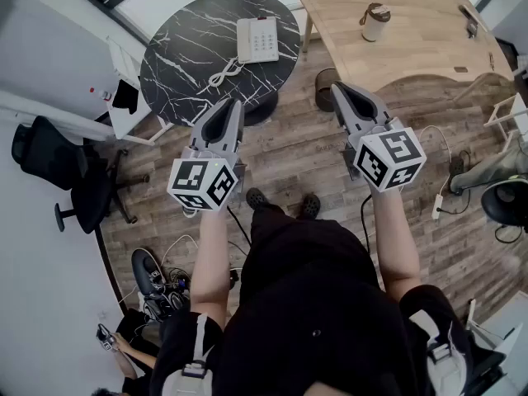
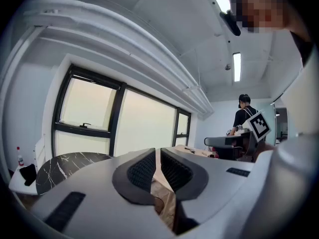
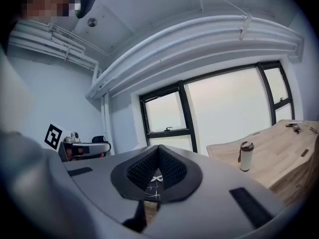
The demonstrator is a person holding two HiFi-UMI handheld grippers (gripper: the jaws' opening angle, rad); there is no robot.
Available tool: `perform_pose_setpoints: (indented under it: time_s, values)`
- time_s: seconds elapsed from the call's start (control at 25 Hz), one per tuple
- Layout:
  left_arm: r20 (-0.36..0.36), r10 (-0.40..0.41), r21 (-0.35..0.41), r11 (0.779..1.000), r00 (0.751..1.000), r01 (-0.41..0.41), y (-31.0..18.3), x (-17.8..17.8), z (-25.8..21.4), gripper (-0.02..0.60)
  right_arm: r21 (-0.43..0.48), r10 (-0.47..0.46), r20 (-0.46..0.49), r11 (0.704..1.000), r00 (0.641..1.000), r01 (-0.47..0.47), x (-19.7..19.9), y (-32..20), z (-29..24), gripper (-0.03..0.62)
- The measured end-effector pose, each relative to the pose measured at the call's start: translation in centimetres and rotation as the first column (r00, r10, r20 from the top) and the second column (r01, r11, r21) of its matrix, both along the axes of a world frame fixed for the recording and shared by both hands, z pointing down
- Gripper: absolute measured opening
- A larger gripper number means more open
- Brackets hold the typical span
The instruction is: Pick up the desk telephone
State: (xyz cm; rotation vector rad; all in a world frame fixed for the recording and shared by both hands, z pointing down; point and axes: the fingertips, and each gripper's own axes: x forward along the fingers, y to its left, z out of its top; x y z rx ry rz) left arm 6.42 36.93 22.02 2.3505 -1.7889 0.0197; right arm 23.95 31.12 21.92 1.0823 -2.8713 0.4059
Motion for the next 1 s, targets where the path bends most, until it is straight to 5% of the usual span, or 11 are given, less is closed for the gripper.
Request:
perform_pose_setpoints:
  time_s: [1.0]
  values:
    - [0.029, 0.010, -0.106, 0.994, 1.000, -0.007, -0.8, 0.6, 3.0, 0.023, -0.087, -0.069, -0.021, 0.994, 0.997, 0.067, -0.4, -0.2, 3.8, 0.031]
